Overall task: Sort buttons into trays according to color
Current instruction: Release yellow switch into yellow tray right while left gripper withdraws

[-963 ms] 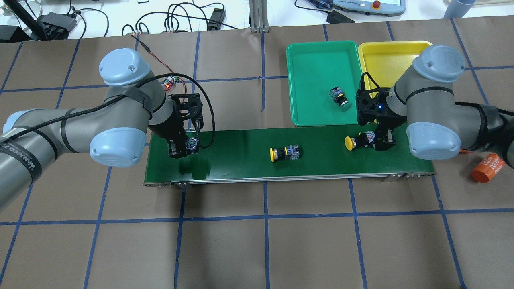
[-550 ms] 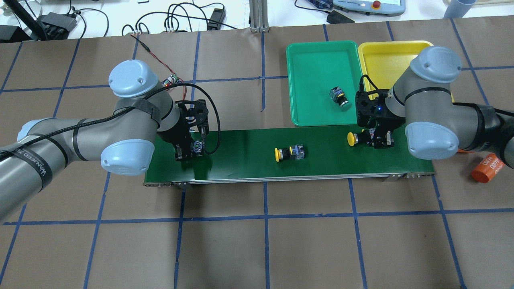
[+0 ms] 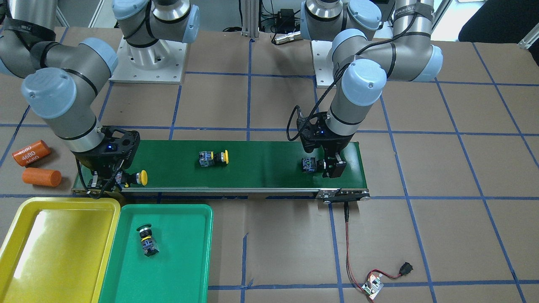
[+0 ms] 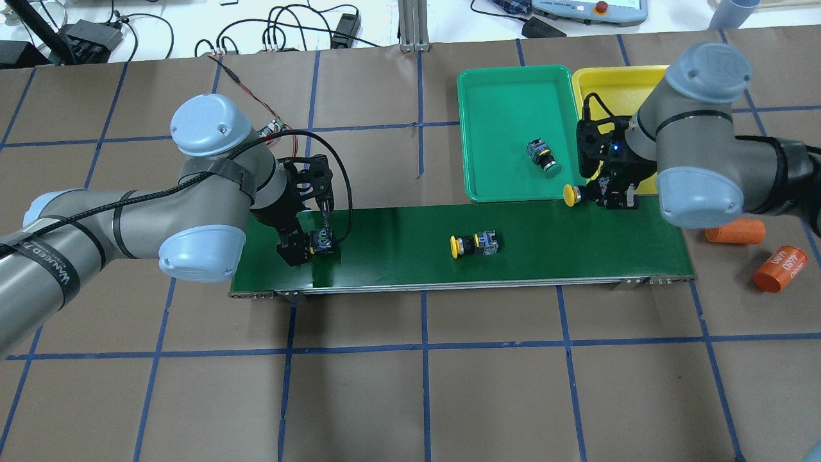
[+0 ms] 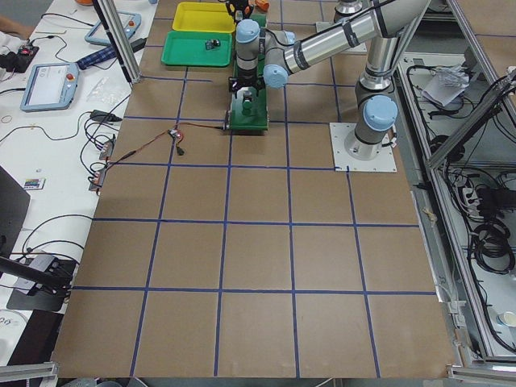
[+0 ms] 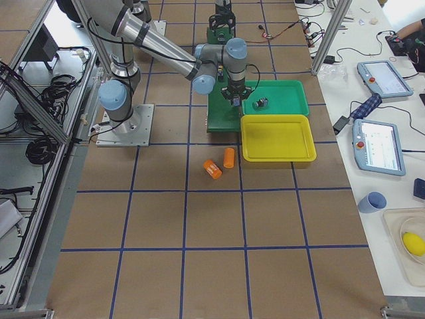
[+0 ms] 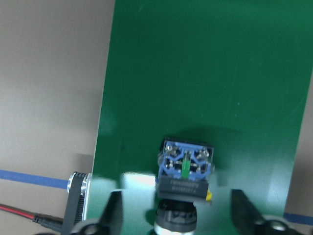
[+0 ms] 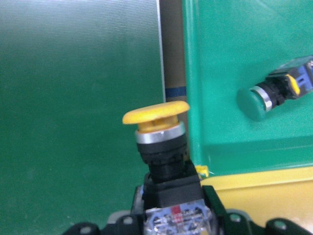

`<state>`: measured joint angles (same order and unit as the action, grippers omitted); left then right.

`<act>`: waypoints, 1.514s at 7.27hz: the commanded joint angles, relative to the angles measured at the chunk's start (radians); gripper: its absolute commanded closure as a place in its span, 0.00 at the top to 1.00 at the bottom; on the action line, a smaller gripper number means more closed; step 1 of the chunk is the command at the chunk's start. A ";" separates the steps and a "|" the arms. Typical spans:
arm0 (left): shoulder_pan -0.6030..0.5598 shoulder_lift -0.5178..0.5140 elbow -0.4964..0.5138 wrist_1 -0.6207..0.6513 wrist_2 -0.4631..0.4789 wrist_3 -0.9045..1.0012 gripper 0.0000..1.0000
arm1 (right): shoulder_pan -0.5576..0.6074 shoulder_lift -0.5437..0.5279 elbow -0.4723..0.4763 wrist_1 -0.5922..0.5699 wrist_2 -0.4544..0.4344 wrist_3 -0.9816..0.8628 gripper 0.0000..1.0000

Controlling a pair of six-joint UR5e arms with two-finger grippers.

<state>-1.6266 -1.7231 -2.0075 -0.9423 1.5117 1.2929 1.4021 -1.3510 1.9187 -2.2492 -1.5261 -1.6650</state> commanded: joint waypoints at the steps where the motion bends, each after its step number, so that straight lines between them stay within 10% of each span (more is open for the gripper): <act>1: -0.012 0.022 0.022 -0.018 -0.010 -0.134 1.00 | -0.056 0.117 -0.143 0.016 -0.008 -0.013 0.07; 3: -0.088 0.017 0.114 -0.093 -0.005 -0.238 1.00 | -0.153 0.156 -0.155 0.017 0.012 -0.073 0.17; 7: -0.090 -0.004 0.387 -0.376 -0.025 -0.738 1.00 | -0.161 0.170 -0.155 0.028 0.006 -0.064 1.00; 11: -0.009 0.106 0.458 -0.668 0.051 -1.028 1.00 | -0.140 -0.067 -0.033 0.186 0.009 -0.058 1.00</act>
<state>-1.6591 -1.6438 -1.5529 -1.5537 1.5348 0.3133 1.2537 -1.3336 1.8155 -2.0992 -1.5197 -1.7243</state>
